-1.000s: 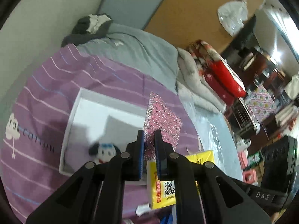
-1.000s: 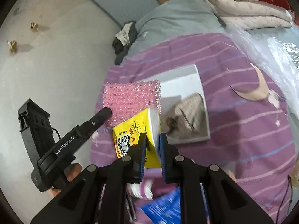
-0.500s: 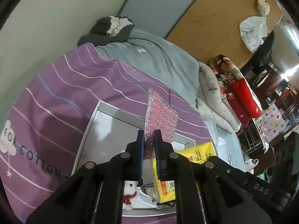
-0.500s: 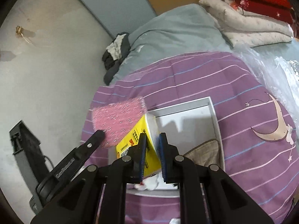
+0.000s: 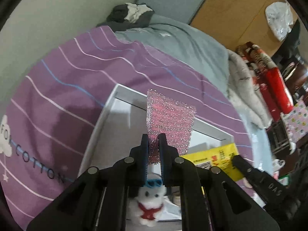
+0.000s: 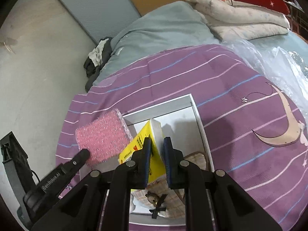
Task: Organize soft objects
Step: 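Carry the pink sponge over the box with left tool while right tool carries the yellow packet, then release the pink sponge in the box with left tool while right tool releases the yellow packet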
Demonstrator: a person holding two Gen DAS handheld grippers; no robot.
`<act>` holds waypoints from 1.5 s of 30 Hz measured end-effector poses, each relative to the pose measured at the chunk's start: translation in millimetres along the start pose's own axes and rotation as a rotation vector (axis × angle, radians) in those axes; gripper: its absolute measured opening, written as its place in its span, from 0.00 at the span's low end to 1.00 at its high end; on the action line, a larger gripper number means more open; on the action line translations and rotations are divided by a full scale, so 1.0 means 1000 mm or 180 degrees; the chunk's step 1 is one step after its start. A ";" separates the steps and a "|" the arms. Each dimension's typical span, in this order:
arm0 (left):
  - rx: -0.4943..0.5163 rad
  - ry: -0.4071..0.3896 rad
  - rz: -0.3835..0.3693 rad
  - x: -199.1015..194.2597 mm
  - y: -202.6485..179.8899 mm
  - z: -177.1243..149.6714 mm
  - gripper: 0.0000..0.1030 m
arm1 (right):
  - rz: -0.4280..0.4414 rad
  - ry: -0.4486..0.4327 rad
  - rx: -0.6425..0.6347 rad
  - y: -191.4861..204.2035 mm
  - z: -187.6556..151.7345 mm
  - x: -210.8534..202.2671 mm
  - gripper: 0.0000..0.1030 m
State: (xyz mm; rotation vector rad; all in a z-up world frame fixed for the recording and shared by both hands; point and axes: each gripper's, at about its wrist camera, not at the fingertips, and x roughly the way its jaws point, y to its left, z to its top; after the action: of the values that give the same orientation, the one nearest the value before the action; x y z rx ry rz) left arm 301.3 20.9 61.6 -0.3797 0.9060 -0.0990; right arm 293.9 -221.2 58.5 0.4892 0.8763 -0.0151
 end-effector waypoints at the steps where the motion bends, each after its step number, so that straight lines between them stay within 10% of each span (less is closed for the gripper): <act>1: 0.0002 0.0003 0.0029 0.001 0.001 0.000 0.11 | -0.0012 -0.0056 -0.0003 0.001 0.000 0.001 0.11; 12: -0.0153 0.0197 0.0358 0.020 0.019 -0.005 0.11 | -0.0140 -0.0400 0.0006 -0.004 -0.001 0.022 0.09; 25: 0.0182 0.0449 0.0688 0.020 0.013 -0.020 0.12 | -0.1119 -0.0104 -0.0680 0.002 -0.017 0.040 0.09; 37: 0.0018 0.0368 0.0747 0.016 0.023 -0.023 0.29 | -0.0827 -0.0125 -0.0446 -0.001 -0.017 0.015 0.10; 45: -0.0143 0.0392 0.0507 0.007 0.029 -0.024 0.40 | -0.0410 0.0124 -0.0321 0.004 -0.026 0.009 0.30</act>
State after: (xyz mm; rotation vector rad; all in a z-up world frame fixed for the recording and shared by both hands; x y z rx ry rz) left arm 284.8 40.0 32.7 -0.3444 1.0582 0.0450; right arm 281.5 -205.4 39.6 0.3394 0.9410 -0.0791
